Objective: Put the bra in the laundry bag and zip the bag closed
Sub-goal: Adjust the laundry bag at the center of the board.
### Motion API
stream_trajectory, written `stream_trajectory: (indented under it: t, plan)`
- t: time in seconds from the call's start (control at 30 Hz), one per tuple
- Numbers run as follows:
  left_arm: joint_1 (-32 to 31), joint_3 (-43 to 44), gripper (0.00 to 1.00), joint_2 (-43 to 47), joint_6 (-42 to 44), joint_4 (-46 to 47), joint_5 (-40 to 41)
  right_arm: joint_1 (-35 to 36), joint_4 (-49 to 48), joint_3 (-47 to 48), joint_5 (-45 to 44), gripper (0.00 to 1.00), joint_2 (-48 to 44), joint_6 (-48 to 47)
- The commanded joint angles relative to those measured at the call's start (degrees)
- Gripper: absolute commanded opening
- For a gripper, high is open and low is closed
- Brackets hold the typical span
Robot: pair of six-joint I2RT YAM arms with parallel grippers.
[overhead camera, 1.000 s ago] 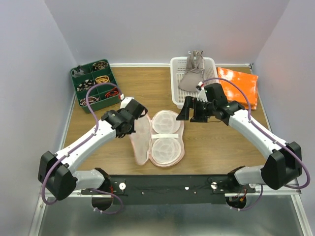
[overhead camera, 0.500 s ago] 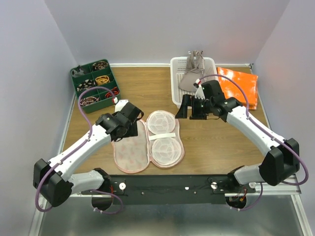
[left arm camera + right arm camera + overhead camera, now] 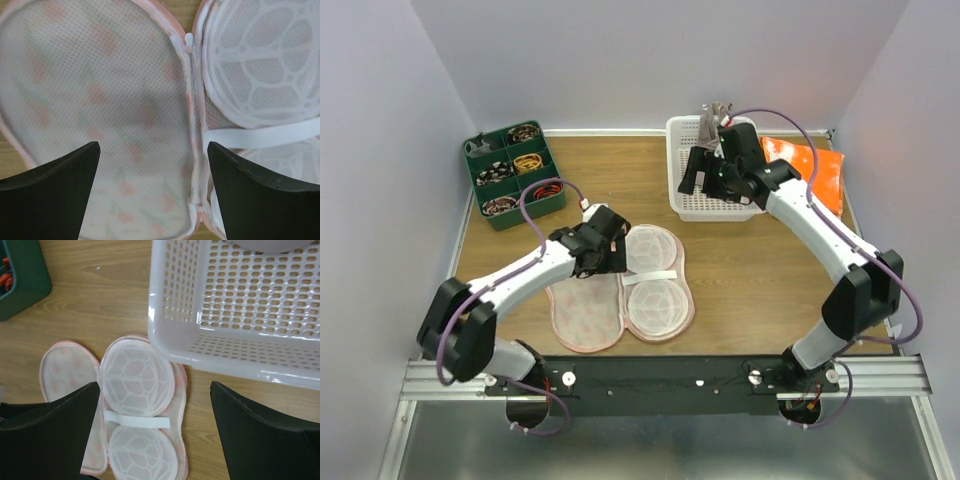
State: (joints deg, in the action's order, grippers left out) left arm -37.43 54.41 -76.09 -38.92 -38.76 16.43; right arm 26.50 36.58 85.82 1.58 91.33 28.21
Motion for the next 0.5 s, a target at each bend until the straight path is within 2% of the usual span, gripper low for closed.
stream_trajectory:
  t: [0.0,0.07,0.23,0.33,0.47]
  plan:
    - [2.09,-3.17,0.98,-7.13,-2.65,13.68,-3.5,-1.98,2.97,6.1,-7.72,1.0,5.61,-1.31]
    - [4.38,-3.0,0.98,-11.43,-1.61,15.03,-6.4,-3.82,2.54,7.25,-9.67,1.0,8.33,-1.14]
    - [5.44,1.99,0.96,-21.61,2.35,14.86,-5.45,-6.28,1.75,10.24,-8.18,1.0,13.61,-1.92]
    - [5.88,5.34,0.96,-25.05,4.81,14.69,-5.52,-6.46,1.39,11.99,-7.65,1.0,17.47,-2.71]
    - [6.05,8.69,0.95,-27.7,7.1,14.07,-6.84,-6.46,3.15,19.88,-5.01,1.0,25.02,-4.3]
